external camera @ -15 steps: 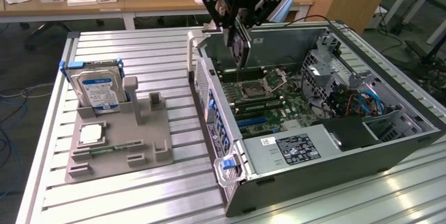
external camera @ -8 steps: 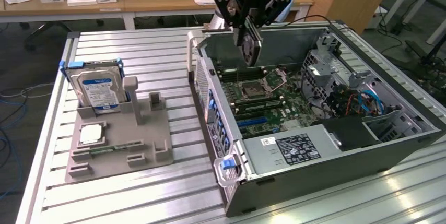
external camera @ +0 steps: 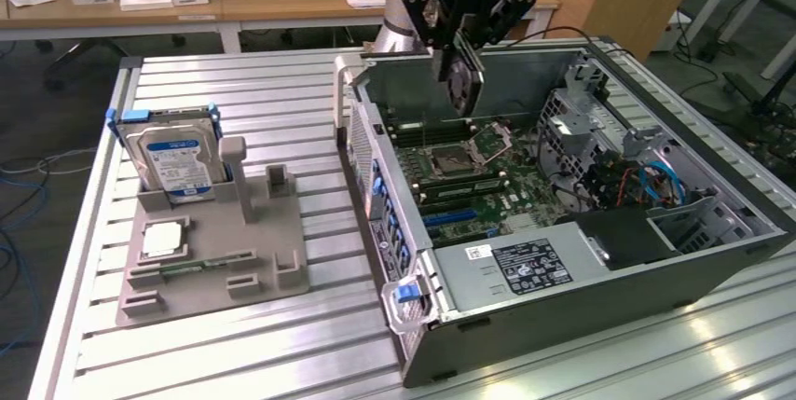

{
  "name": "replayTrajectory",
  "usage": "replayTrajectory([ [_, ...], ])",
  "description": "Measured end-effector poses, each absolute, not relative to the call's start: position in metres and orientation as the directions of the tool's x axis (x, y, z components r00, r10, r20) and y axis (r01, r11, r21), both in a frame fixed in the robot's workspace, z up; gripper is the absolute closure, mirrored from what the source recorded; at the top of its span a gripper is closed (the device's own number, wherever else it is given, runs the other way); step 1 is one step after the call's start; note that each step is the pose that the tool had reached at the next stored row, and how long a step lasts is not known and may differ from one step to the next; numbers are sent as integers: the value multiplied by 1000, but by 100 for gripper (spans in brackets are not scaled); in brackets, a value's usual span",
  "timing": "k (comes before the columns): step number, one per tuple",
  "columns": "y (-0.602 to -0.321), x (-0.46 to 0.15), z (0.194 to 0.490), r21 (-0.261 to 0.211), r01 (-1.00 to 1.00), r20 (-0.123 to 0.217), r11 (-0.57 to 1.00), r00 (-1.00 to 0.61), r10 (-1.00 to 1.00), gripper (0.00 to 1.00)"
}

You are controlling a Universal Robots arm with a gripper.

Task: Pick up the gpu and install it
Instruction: 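Pick up the gpu and move the gpu toward the slot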

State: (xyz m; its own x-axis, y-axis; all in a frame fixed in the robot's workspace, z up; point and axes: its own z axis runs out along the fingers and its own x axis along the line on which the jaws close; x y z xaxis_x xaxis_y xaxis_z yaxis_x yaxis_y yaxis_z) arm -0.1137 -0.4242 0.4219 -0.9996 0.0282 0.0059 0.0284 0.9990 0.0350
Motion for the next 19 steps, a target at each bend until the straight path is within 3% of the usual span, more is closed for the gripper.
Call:
replayTrajectory([
  [19,-424,-72,422,35,25,6,999,-1000,24,72],
])
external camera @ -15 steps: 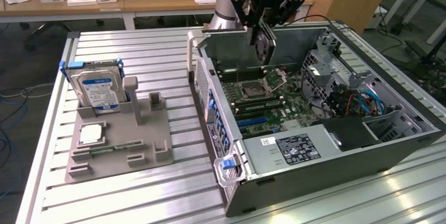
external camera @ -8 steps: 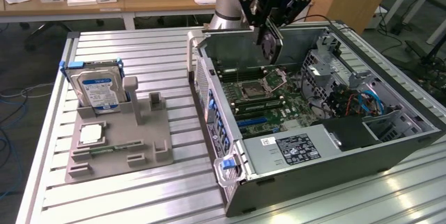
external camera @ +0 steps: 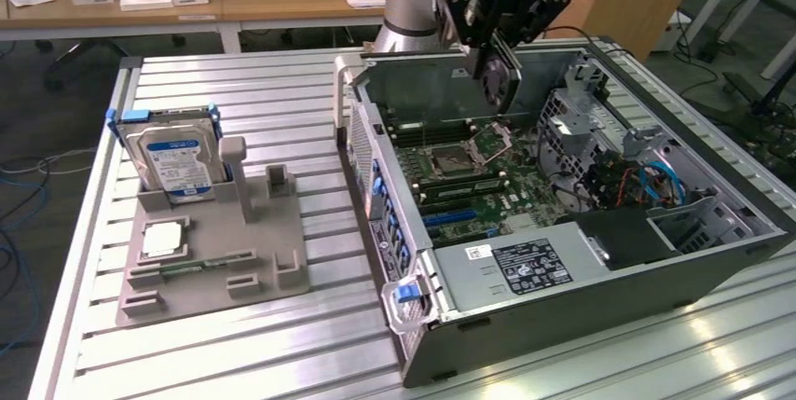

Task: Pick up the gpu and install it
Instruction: 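Pick up the gpu and move the gpu toward the slot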

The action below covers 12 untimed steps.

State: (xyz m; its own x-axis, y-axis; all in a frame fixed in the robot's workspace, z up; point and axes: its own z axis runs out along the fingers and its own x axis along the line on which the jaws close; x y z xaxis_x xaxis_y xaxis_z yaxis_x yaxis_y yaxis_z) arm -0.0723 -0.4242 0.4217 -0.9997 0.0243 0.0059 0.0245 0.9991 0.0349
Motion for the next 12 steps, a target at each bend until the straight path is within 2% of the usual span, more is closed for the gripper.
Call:
replayTrajectory([
  [12,-424,-45,421,35,3,6,999,-1000,2,72],
])
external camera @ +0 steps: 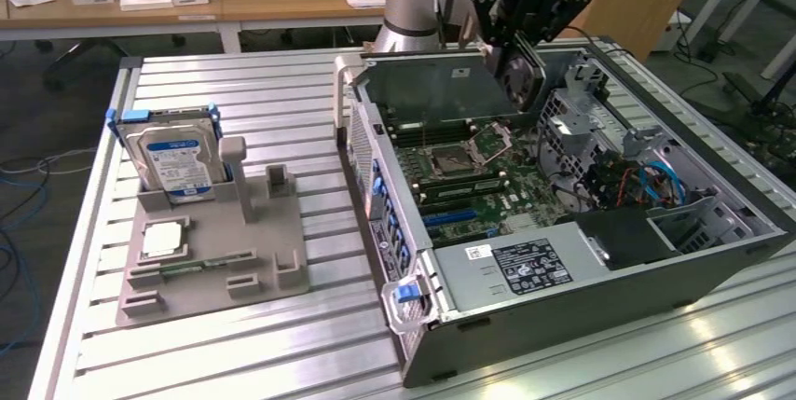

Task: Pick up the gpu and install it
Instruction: 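Pick up the gpu and move the gpu toward the slot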

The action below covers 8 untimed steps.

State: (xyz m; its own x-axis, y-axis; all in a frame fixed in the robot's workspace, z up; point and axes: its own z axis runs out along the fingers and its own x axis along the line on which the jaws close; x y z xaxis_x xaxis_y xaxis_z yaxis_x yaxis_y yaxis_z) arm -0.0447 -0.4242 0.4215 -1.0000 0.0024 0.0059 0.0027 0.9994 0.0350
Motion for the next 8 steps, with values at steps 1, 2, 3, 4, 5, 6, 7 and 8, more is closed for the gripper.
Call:
replayTrajectory([
  [1,-424,-42,421,35,3,6,999,-1000,2,72],
  [2,-424,-38,421,35,3,6,999,-1000,2,72],
  [3,-424,-35,421,35,2,6,999,-1000,2,72],
  [4,-424,-31,421,35,2,6,999,-1000,2,72],
  [5,-424,-28,421,35,2,6,999,-1000,2,72],
  [6,-424,-24,421,35,2,6,999,-1000,2,72],
  [7,-424,-20,421,35,2,6,999,-1000,2,72],
  [8,-424,-16,421,35,2,6,999,-1000,2,72],
])
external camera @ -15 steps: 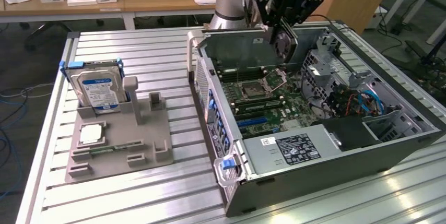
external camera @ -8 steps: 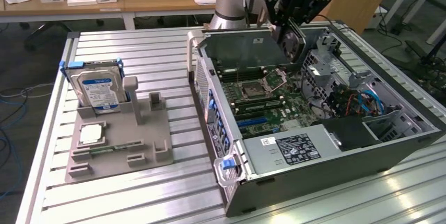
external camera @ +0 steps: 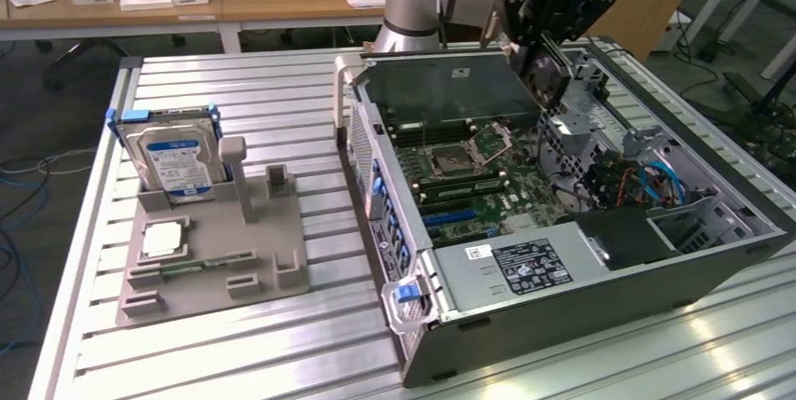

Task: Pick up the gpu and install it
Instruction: 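Pick up the gpu and move the gpu toward the slot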

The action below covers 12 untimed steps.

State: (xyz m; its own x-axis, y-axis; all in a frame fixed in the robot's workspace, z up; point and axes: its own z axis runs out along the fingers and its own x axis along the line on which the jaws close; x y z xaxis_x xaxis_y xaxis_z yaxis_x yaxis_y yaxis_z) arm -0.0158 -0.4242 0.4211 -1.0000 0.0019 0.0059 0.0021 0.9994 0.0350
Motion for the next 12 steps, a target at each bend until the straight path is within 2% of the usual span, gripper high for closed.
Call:
replayTrajectory([
  [12,-424,-1,421,35,2,6,999,-1000,2,72],
])
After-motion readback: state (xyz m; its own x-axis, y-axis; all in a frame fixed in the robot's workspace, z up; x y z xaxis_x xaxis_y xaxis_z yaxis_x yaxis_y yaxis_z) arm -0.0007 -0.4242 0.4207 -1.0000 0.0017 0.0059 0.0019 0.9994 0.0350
